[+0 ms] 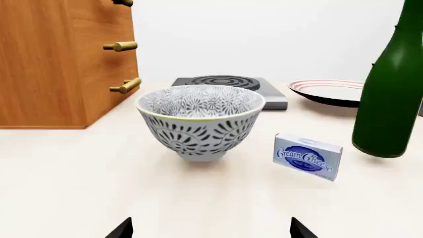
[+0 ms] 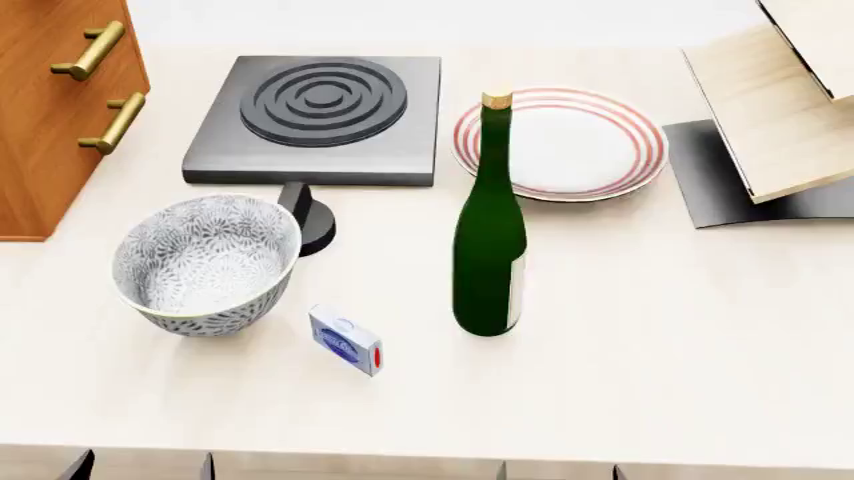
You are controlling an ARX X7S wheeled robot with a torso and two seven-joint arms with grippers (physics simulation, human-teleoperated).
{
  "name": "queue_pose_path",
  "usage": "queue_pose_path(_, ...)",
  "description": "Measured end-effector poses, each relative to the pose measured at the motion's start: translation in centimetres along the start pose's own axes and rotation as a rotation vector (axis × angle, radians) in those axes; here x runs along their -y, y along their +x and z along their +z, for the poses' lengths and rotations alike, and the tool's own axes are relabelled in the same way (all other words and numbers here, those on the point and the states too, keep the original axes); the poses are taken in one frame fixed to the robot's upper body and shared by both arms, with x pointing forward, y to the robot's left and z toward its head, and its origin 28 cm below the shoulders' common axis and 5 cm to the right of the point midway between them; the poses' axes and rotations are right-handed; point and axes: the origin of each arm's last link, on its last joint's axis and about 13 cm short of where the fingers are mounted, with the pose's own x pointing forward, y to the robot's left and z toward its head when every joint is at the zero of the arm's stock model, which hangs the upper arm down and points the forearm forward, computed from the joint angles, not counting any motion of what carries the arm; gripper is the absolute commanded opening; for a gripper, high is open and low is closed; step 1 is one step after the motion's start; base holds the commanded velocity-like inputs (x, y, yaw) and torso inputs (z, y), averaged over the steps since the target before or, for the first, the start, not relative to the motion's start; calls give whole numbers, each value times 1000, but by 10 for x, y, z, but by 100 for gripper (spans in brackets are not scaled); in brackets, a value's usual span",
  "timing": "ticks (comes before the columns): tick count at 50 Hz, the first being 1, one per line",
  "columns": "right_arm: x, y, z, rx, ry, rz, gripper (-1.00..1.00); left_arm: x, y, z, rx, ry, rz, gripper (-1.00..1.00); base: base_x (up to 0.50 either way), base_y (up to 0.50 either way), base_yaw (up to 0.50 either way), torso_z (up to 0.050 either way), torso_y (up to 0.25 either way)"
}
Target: Put the bowl on the top of the cabinet.
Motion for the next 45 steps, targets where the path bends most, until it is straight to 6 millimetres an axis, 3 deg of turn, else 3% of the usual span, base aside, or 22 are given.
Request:
queue_pose_path(18,1,-1,6,17,-38,-9,100,0,-1,4,8,-1,4,100,0,0,0,0,0)
queue_pose_path(34,2,3,60,149,-63,-11,100,0,5,48,92,24,1,100,0,0,0,0,0)
queue_pose_path(45,2,3,79,198,-65,-15,100,0,8,66,126,28,4,100,0,0,0,0,0)
